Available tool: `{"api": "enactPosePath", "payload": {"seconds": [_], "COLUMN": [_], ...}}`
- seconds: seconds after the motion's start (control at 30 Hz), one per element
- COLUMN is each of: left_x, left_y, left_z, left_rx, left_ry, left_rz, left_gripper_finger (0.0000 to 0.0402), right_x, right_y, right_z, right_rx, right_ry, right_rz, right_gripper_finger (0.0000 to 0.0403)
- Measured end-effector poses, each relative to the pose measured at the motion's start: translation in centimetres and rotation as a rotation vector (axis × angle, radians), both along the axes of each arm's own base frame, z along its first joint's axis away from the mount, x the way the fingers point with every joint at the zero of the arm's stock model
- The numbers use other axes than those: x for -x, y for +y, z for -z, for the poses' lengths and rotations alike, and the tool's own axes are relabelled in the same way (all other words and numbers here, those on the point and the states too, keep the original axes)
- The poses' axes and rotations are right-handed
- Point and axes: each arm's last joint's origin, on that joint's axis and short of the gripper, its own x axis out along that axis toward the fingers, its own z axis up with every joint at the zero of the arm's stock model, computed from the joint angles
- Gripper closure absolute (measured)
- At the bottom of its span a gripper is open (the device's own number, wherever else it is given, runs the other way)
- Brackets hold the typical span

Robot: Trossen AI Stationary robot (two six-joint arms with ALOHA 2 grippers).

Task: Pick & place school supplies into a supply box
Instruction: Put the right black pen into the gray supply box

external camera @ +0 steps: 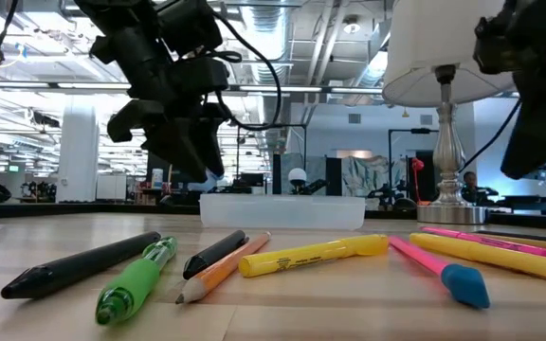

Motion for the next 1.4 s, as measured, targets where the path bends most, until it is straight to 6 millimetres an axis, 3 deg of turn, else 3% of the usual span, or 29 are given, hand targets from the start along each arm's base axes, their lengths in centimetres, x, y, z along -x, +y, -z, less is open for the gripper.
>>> {"api": "enactPosePath", "payload": {"seconds": [0.53,0.87,1.17,1.4], "left_x": [0.0,0.2,1.1,2.2], "left_y": [0.0,0.0,0.0,0.1], "left_z": [-1.0,-2.5,-4.4,-5.7], "left_rx": [-0.012,-0.026,-0.006,-0.004], "left_ry": [-0.054,-0.131,-0.2,-0.225], "left_rz": [0.006,0.013,-0.014,-0.088], "left_gripper_finger": [0.0203,0.0203,0.0203,0.0203], "right_x": [-0.9,-1.0,-1.2,-1.8], "right_y": [-0.1,-0.2,-1.1,-2.2], "right_z": [4.0,4.2,4.2,4.2], "right_rx": [-0.049,-0.059,-0.05,0.004], "right_ry": [0.234,0.265,0.329,0.357], "right_rz": [0.051,0.067,0.009,-0.049], "right_gripper_finger": [0.0337,0.0341,0.0394,0.0383]}}
